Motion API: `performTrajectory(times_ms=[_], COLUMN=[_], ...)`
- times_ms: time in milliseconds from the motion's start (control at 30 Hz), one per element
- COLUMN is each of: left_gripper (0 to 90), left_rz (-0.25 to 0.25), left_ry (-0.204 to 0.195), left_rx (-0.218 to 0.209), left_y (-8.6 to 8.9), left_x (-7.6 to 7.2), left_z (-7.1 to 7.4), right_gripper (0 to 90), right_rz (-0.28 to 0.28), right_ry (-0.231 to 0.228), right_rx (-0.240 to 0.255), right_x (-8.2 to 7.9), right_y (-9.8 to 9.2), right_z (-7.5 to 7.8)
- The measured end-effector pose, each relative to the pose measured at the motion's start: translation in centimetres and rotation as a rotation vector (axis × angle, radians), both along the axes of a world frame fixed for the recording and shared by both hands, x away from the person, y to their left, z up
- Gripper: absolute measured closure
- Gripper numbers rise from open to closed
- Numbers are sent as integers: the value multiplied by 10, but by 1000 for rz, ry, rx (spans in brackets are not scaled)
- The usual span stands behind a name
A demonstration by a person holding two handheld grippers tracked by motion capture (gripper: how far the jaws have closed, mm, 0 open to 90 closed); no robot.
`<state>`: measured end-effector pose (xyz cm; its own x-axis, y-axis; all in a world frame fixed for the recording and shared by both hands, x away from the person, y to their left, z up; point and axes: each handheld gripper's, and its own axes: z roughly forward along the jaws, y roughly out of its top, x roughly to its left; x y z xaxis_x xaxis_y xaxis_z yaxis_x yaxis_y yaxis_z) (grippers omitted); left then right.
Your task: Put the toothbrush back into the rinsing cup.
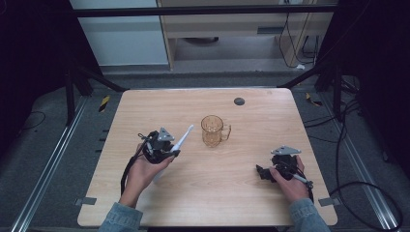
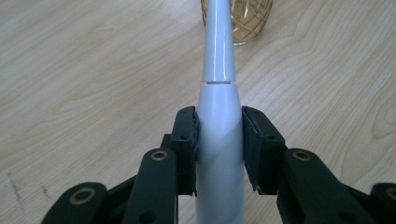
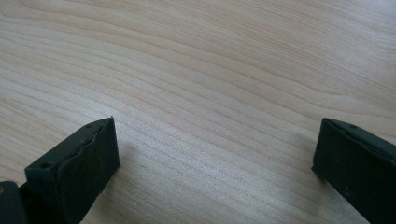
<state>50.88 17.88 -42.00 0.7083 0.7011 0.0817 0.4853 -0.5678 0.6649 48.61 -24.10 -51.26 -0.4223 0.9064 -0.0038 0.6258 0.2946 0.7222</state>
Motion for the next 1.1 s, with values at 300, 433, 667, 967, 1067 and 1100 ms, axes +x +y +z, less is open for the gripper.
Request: performTrajectory(times_ms=[300,433,667,967,1067,1100], left_gripper=[672,672,671,672,672,672], left_rz=[15,17,16,22,15,11], left_ry=[-30,-48,-71,-94,-100,-101], left_rx=[-37,-50,-69,-91,-90,-93], left_y=[8,8,8,9,5,4], left_x=[-1,-2,-5,-6,-6,-6], left_z=[9,13,19,26,30,31], right_gripper=[4,4,4,4,4,4], right_rz=[0,1,0,0,0,0], right_ry=[0,-1,0,0,0,0], right_rx=[-1,0,1,1,1,2], right_x=[0,0,0,0,0,0], right_y=[0,0,0,0,0,0], right_z=[0,0,0,0,0,0])
